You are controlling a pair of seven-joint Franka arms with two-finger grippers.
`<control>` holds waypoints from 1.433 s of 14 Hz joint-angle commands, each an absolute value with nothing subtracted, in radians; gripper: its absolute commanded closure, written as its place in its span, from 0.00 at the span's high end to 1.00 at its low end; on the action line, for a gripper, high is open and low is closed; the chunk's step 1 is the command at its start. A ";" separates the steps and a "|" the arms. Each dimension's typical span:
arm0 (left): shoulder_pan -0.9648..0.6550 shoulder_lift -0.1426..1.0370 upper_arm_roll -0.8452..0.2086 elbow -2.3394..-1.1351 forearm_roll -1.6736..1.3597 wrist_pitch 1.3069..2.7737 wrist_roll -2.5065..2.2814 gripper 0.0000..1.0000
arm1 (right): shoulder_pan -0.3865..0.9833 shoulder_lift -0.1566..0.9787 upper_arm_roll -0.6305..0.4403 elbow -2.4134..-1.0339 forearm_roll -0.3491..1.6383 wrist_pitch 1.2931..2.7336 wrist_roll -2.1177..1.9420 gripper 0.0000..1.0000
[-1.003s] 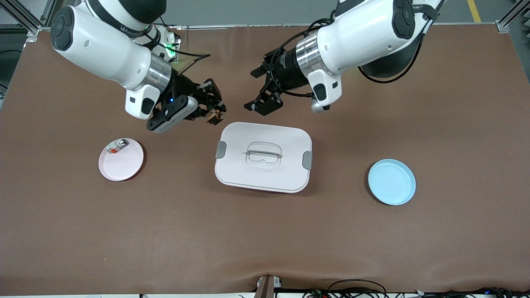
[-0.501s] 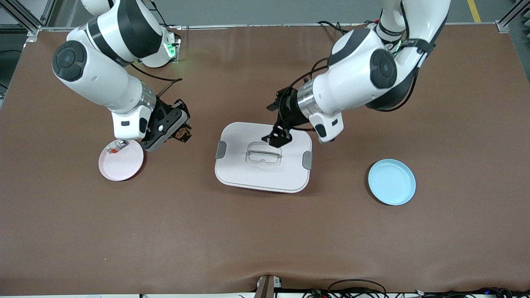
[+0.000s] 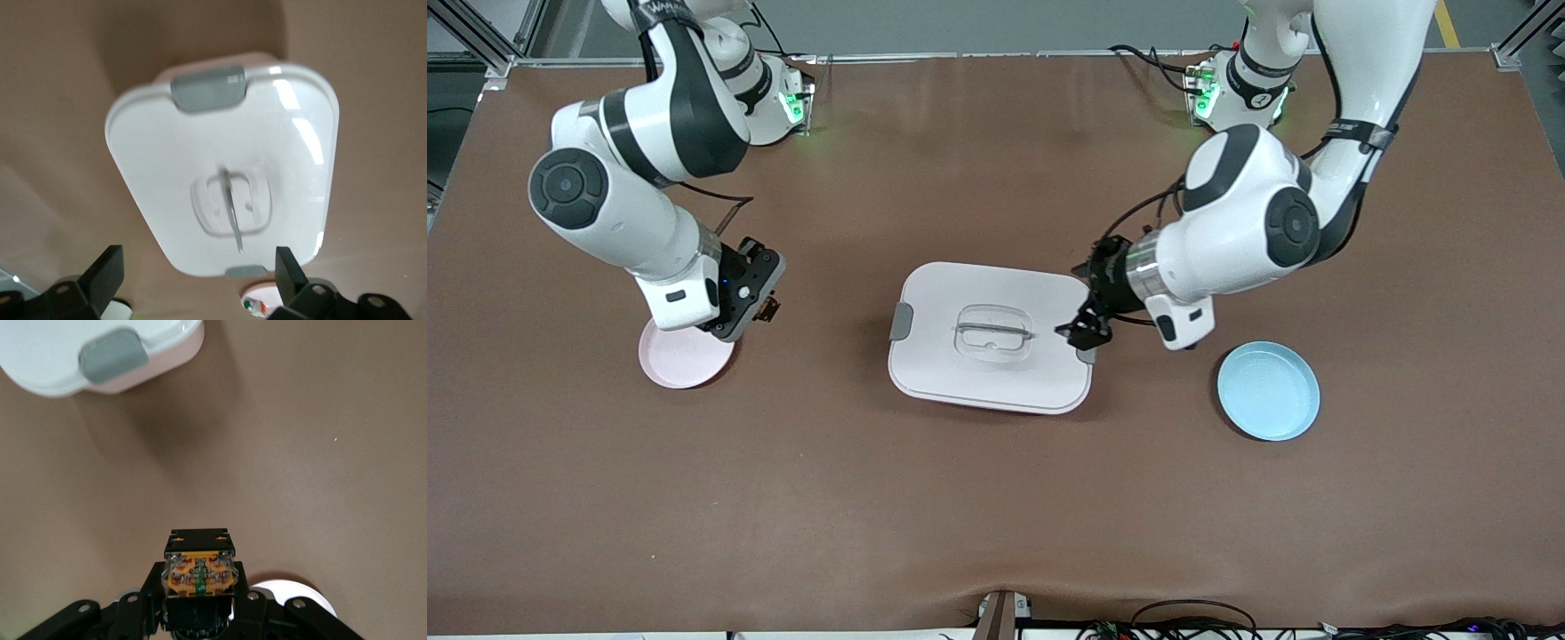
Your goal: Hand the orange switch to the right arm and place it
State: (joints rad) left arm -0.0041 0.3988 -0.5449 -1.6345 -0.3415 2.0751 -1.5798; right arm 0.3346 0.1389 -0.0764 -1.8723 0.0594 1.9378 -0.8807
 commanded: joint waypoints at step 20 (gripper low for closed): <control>0.469 -0.069 -0.552 -2.042 -0.244 2.063 -0.058 1.00 | 0.032 0.225 -0.063 -2.275 -0.072 2.528 -1.407 0.00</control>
State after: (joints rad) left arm 0.4446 0.0427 -0.5435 -2.0046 -0.2791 2.0745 -0.0900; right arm 0.0577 0.2171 -0.0776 -2.2310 -0.0567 2.4568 -1.3988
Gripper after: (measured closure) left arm 0.000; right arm 0.573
